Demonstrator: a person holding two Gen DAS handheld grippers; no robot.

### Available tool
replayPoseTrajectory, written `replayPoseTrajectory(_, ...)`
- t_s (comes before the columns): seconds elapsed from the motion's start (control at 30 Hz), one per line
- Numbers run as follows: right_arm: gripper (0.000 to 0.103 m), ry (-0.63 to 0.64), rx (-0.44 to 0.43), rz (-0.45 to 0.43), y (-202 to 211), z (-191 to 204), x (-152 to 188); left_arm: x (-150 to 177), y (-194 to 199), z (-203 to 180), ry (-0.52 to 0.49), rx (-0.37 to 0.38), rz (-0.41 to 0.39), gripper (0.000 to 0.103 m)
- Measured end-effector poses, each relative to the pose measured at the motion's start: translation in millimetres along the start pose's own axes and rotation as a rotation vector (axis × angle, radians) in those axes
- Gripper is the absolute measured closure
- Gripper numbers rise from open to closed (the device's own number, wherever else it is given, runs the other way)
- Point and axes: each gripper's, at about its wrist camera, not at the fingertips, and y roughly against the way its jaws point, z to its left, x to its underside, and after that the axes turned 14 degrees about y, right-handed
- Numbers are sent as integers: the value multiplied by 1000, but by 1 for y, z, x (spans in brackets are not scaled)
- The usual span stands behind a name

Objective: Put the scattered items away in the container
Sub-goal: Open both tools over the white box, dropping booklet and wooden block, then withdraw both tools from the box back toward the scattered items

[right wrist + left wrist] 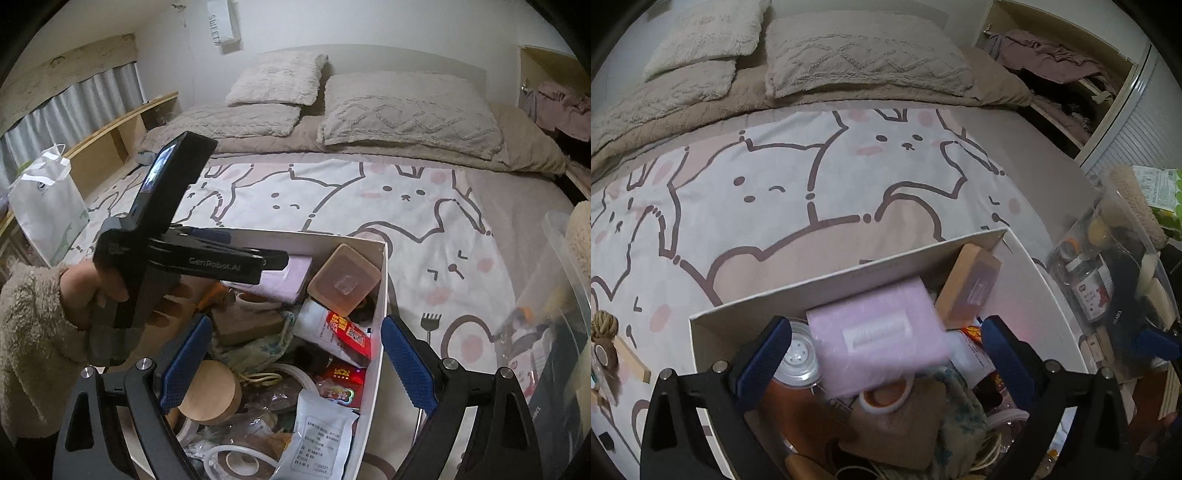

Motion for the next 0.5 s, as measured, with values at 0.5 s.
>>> replayPoseTrajectory(0.5,10,1,12,5,-5,-1,3,11,14,-7,-47,14,-15,0)
